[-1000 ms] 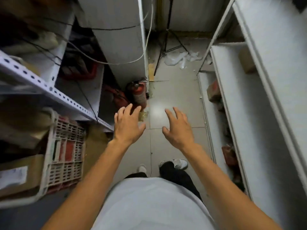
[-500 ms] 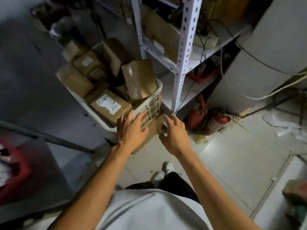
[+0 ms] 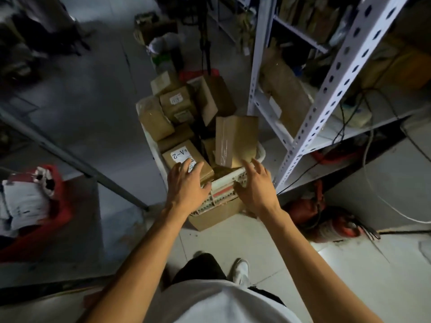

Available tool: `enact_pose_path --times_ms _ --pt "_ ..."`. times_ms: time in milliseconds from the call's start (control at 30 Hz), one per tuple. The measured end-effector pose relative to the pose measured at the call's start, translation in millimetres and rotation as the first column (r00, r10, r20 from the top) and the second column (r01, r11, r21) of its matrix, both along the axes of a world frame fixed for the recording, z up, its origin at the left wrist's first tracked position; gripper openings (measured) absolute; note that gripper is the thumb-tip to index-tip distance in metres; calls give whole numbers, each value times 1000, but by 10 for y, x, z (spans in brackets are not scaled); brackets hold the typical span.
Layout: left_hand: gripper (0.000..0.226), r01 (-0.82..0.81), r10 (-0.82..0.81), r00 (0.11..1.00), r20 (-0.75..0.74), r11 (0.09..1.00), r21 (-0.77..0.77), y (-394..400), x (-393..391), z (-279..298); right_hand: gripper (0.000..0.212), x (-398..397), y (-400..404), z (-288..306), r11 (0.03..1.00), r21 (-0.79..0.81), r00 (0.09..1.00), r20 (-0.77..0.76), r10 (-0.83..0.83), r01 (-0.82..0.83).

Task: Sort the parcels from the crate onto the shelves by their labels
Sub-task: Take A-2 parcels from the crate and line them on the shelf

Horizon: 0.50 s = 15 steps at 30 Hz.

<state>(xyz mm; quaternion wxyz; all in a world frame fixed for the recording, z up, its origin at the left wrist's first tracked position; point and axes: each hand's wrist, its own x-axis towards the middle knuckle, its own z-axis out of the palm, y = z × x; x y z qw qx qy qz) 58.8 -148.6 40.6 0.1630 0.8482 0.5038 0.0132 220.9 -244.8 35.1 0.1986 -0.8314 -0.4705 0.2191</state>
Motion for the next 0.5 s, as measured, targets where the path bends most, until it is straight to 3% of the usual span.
enact_pose_path --times_ms 333,500 --pt "66 -56 55 998 -11 996 -67 588 -43 -219 71 184 683 -134 1000 -17 1000 -16 15 -15" --pt "69 8 -6 1000 18 991 -131 1161 69 -374 72 171 1094 -203 998 -44 998 -16 -53 53"
